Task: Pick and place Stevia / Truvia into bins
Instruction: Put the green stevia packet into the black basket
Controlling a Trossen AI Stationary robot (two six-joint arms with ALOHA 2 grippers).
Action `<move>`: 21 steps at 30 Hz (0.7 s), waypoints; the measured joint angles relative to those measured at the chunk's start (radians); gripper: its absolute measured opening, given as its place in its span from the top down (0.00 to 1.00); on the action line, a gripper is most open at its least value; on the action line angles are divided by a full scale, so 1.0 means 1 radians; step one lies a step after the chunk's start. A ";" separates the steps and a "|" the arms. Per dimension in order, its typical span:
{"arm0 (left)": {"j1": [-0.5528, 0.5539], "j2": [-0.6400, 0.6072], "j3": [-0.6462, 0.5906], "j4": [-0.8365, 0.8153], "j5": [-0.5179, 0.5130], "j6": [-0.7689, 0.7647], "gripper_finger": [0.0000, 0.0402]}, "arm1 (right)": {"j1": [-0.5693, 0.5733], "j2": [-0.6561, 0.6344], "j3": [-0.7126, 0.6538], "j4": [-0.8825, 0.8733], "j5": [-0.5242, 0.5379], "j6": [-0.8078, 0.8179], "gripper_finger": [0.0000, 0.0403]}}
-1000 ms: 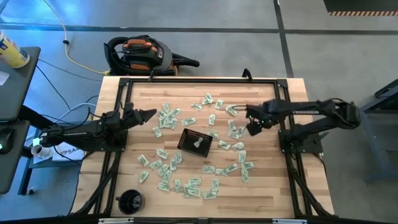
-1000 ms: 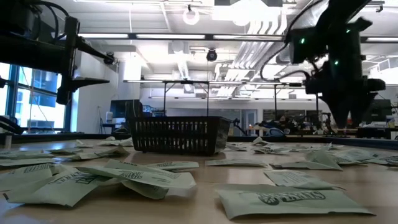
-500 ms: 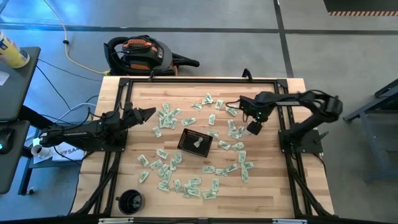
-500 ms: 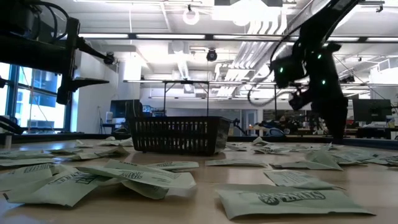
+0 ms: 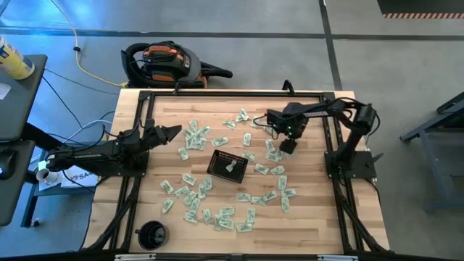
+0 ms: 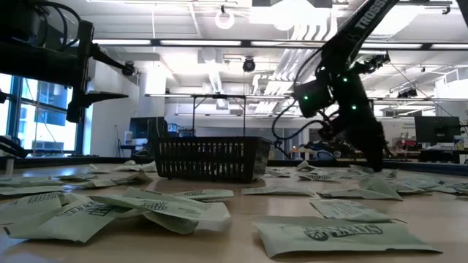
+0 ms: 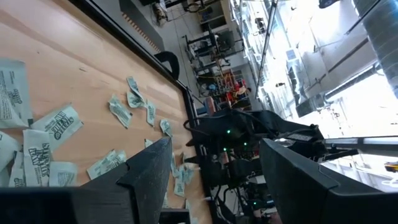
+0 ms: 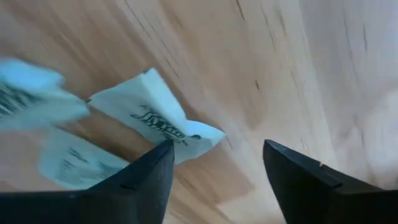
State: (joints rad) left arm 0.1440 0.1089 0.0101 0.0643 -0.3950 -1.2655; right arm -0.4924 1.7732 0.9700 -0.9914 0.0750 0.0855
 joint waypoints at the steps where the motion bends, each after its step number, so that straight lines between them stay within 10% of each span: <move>1: 0.000 0.000 0.000 0.000 0.000 0.000 0.31 | 0.000 0.002 0.008 0.006 -0.005 0.001 0.47; 12: 0.000 0.000 0.000 0.000 0.001 0.004 0.31 | 0.003 0.005 0.015 0.063 -0.093 0.049 0.96; 21: 0.000 0.000 0.000 0.000 0.002 0.004 0.31 | 0.048 -0.023 0.090 0.060 -0.119 0.110 0.99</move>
State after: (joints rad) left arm 0.1440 0.1089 0.0101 0.0647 -0.3931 -1.2617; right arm -0.4445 1.7501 1.0603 -0.9311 -0.0442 0.1959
